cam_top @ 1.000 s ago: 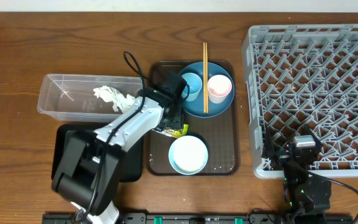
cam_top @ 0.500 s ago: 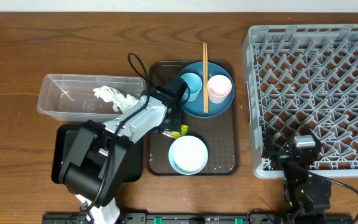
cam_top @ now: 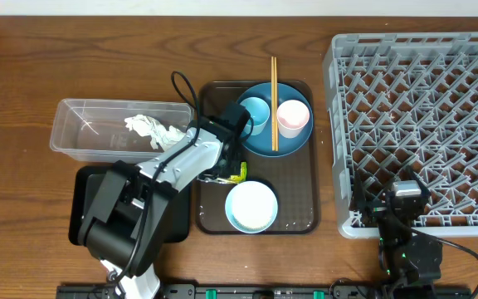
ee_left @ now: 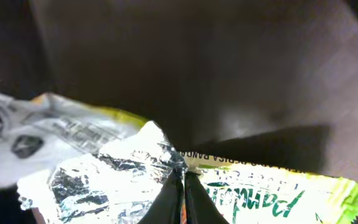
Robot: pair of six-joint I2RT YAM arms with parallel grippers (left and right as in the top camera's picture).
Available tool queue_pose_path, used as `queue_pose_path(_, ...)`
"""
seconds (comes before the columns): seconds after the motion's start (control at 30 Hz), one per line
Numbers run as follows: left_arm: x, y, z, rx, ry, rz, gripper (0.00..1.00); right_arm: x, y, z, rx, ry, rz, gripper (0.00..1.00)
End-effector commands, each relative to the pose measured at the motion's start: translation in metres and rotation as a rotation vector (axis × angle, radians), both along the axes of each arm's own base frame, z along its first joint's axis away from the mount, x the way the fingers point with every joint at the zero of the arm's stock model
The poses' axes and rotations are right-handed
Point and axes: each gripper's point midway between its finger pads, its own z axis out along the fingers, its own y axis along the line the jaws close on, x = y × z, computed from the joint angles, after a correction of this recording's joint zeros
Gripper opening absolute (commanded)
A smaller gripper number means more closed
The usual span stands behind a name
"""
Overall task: Sort waste into correct bins and load items into the dishwasher rack
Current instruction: 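Close the left gripper on the foil wrapper and lift it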
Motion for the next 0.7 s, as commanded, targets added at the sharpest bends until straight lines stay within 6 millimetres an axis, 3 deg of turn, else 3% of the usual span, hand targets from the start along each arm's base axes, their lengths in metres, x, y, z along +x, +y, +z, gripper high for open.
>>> queue_pose_path(0.0, -0.005, 0.005, 0.009, 0.009, -0.009, 0.001, 0.06, 0.0, -0.003, -0.001, -0.006, 0.003, -0.013, 0.99)
queue_pose_path(0.17, -0.001, 0.002, 0.047, -0.042, -0.098, 0.001, 0.06, 0.0, -0.003, -0.001, -0.006, 0.003, -0.012, 0.99)
queue_pose_path(0.47, -0.005, 0.003, 0.135, -0.163, -0.307, 0.002, 0.06, 0.0, -0.003, -0.001, -0.006, 0.003, -0.012, 0.99)
queue_pose_path(0.57, -0.006, 0.004, 0.152, -0.189, -0.355, 0.002, 0.07, 0.0, -0.003, -0.001, -0.006, 0.003, -0.013, 0.99)
queue_pose_path(0.67, -0.007, 0.004, 0.151, -0.189, -0.353, 0.002, 0.26, 0.0, -0.003, -0.001, -0.006, 0.003, -0.013, 0.99)
